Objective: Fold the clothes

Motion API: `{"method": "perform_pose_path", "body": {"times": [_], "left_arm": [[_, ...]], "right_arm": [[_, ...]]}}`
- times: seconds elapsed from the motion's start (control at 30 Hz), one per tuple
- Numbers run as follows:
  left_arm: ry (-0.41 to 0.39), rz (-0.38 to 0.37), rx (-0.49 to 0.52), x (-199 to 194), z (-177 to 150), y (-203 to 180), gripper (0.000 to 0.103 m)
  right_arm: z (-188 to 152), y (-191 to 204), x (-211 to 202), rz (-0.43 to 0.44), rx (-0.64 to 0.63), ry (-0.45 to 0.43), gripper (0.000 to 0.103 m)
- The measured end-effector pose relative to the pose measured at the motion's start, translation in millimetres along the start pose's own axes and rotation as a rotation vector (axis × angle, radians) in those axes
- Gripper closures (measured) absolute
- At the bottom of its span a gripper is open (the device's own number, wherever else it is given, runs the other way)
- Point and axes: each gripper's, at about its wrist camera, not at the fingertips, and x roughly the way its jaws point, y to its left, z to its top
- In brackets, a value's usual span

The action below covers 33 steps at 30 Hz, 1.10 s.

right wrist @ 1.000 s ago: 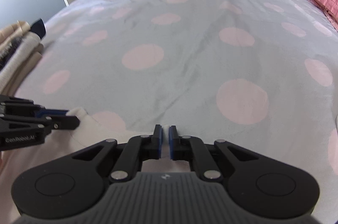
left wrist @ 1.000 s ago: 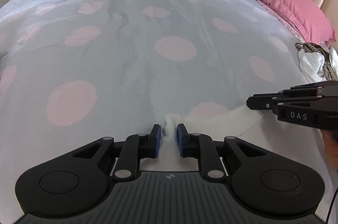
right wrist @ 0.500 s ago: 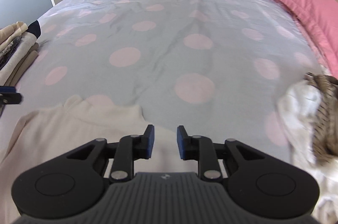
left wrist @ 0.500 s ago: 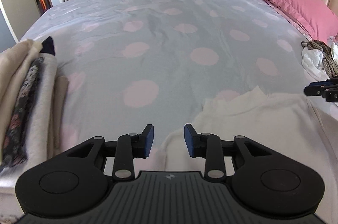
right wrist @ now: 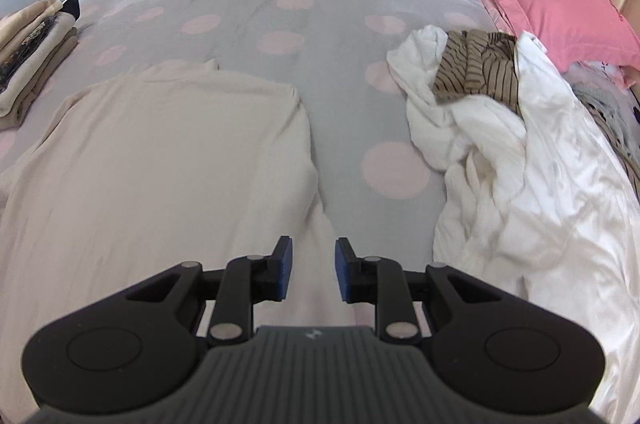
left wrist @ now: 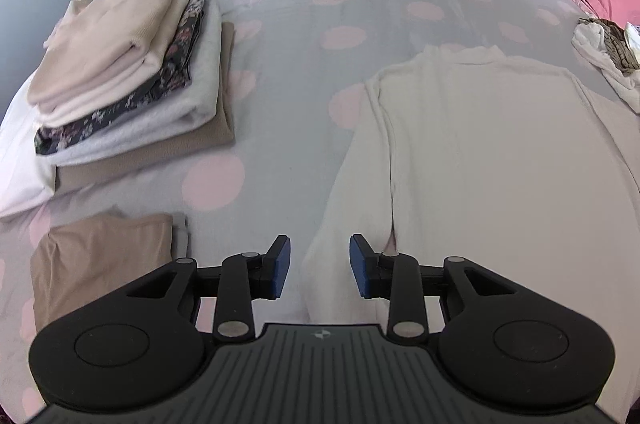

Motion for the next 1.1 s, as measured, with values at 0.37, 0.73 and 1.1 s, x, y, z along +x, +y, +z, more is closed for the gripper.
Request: {"method": "perform_pose_path", "body": {"times": [0.37,0.73,1.1], "left_arm": [[0.057,0.009,-0.017,-3,-65,-11,0.062],[0.083,0.028,-0.001,0,-83,-24,0.062],[0.088,0.029,-0.070,1,-77,-16,0.062]], "right_arm": [[-99,22,-7,0.074,-0.153,0.115,0.077],[-116,23,13,0.000,-0.204,0.186,0.092],[-87,-22,-21,-0.124,-0.007,0.073,0.100]]}}
